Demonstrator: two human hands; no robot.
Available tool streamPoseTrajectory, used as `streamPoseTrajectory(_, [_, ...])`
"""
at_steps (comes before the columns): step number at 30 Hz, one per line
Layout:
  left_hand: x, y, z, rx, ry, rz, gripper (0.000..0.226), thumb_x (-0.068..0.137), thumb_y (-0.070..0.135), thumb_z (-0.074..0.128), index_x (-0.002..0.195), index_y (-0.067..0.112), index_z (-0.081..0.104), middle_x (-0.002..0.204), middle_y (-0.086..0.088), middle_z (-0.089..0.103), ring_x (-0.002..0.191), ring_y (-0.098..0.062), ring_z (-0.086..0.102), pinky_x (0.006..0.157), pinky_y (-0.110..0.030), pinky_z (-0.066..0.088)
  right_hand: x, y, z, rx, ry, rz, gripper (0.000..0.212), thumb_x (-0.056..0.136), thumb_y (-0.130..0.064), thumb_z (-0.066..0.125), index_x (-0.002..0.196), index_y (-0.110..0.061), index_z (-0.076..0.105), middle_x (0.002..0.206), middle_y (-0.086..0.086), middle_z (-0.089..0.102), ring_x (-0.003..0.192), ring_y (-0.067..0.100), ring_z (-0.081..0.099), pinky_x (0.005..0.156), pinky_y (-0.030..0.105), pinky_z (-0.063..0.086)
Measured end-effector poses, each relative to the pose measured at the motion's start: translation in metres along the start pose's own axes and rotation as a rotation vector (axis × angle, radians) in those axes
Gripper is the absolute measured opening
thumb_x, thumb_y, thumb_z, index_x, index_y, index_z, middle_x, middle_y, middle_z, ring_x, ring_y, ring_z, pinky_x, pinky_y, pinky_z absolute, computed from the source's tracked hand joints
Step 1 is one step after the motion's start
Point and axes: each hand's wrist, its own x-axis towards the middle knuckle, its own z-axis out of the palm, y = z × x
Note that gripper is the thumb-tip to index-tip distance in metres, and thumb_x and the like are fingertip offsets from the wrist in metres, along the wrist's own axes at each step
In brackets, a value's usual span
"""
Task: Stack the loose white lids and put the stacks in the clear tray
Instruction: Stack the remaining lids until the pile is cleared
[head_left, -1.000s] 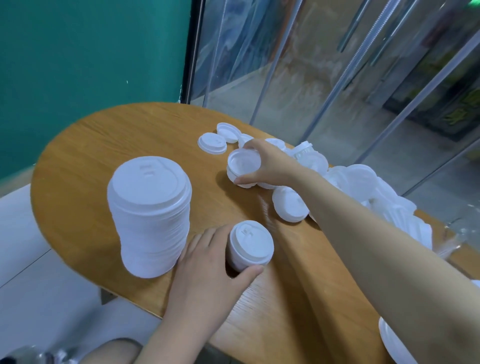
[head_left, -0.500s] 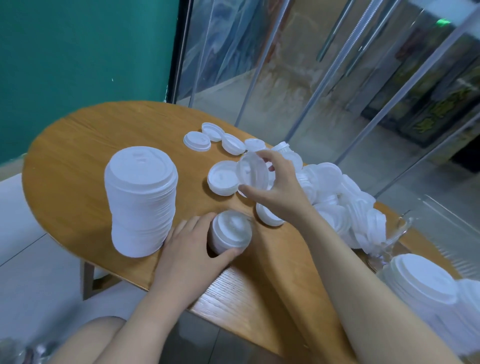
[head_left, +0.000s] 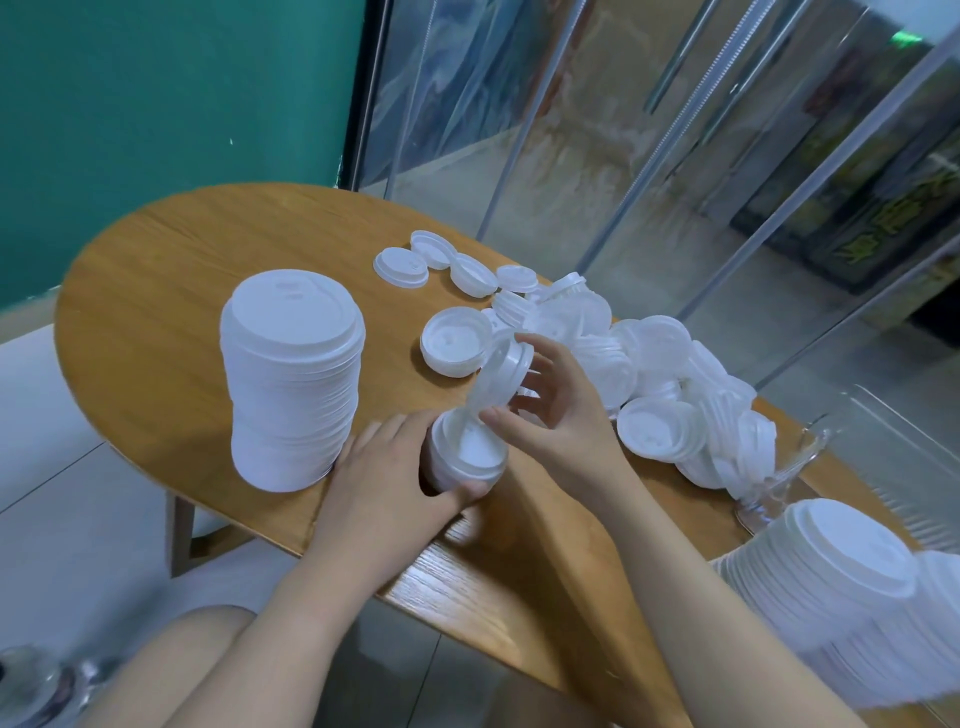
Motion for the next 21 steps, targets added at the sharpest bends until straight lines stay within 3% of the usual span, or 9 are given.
streamPoseTrajectory(5, [0.0, -0.001, 0.001, 0.002, 0.006, 0.004, 0.065, 0.074, 0.069, 0.072, 0.131, 0.047, 0.048, 0.111, 0.025, 0.053, 0.106, -0.006, 0.043, 0.086, -0.026, 0.03, -0.004, 0.006, 0.0, -0.059, -0.065, 0.038, 0.07, 0.071, -0.037, 0.088, 0.132, -0.033, 0.054, 0.133, -0.005, 0.063, 0.125, 0.018, 0.062, 0.107, 0.05, 0.051])
streamPoseTrajectory(12, [-0.001, -0.002, 0.0, -0.001, -0.008, 0.009, 0.069, 0.07, 0.08, 0.058, 0.131, 0.05, 0.046, 0.11, 0.025, 0.052, 0.103, -0.007, 0.043, 0.088, -0.03, 0.034, -0.012, 0.01, -0.016, -0.175, -0.123, 0.05, 0.062, 0.072, -0.036, 0.086, 0.125, -0.034, 0.054, 0.124, -0.015, 0.063, 0.126, 0.012, 0.059, 0.11, 0.045, 0.047])
streamPoseTrajectory(16, [0.001, -0.002, 0.001, 0.006, 0.0, 0.009, 0.068, 0.074, 0.072, 0.066, 0.135, 0.048, 0.047, 0.112, 0.026, 0.05, 0.105, -0.007, 0.043, 0.092, -0.03, 0.036, -0.016, 0.008, -0.029, -0.26, -0.148, 0.06, 0.062, 0.071, -0.04, 0.086, 0.126, -0.037, 0.057, 0.127, -0.019, 0.063, 0.122, 0.004, 0.059, 0.1, 0.02, 0.047])
streamPoseTrajectory(21, [0.0, -0.003, 0.002, 0.007, -0.013, 0.009, 0.072, 0.074, 0.074, 0.067, 0.138, 0.049, 0.046, 0.114, 0.026, 0.051, 0.107, -0.007, 0.043, 0.092, -0.031, 0.036, -0.015, 0.017, -0.038, -0.384, -0.193, 0.072, 0.069, 0.074, -0.046, 0.087, 0.135, -0.035, 0.058, 0.133, -0.02, 0.062, 0.129, 0.004, 0.056, 0.109, 0.039, 0.048])
